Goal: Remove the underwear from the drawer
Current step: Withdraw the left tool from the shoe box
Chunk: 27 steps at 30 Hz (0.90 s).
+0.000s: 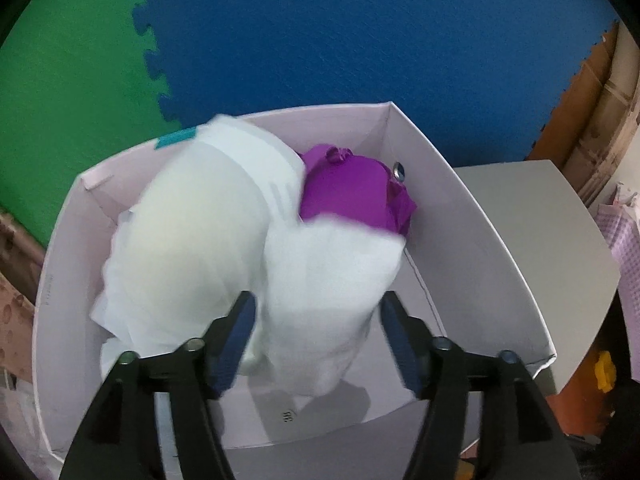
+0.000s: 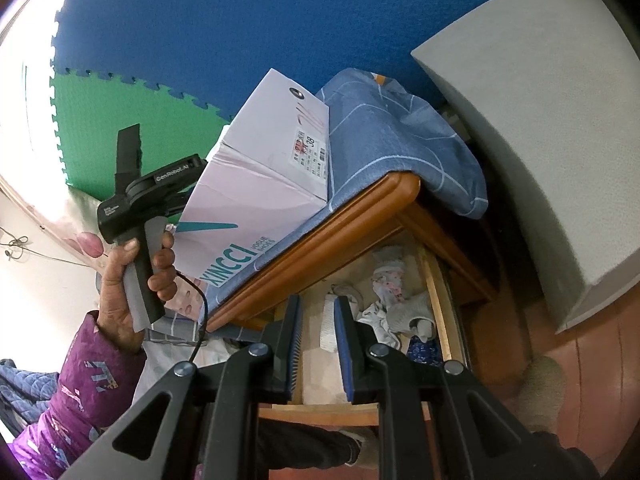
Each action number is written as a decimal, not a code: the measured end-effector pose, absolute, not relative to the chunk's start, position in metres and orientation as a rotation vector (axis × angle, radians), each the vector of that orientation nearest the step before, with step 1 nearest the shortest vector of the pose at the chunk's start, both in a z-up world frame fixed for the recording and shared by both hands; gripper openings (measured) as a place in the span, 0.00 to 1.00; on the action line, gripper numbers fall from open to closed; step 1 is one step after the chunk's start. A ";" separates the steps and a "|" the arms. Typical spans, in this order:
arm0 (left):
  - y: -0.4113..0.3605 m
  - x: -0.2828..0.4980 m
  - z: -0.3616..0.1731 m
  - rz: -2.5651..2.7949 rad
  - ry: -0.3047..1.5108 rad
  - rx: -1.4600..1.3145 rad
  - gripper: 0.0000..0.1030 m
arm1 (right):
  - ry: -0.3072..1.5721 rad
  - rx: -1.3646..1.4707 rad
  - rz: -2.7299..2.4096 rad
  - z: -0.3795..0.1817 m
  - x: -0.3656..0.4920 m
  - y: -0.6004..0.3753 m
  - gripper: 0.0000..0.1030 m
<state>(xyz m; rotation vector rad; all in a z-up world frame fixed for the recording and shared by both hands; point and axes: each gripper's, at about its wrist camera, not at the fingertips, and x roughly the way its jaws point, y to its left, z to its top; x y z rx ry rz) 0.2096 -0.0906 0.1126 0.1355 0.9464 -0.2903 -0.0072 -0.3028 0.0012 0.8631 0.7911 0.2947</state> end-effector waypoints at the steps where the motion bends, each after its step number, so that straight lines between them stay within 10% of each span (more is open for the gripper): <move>1: -0.090 0.206 0.116 -0.272 0.920 0.149 0.75 | 0.793 0.862 0.293 0.001 -0.007 -0.303 0.17; 14: -0.041 0.139 0.159 -0.260 0.707 0.121 0.86 | 0.834 0.708 0.312 0.005 -0.003 -0.282 0.17; 27: 0.075 0.036 0.099 -0.268 0.686 -0.097 0.99 | 1.155 -0.363 0.433 -0.053 0.044 -0.125 0.17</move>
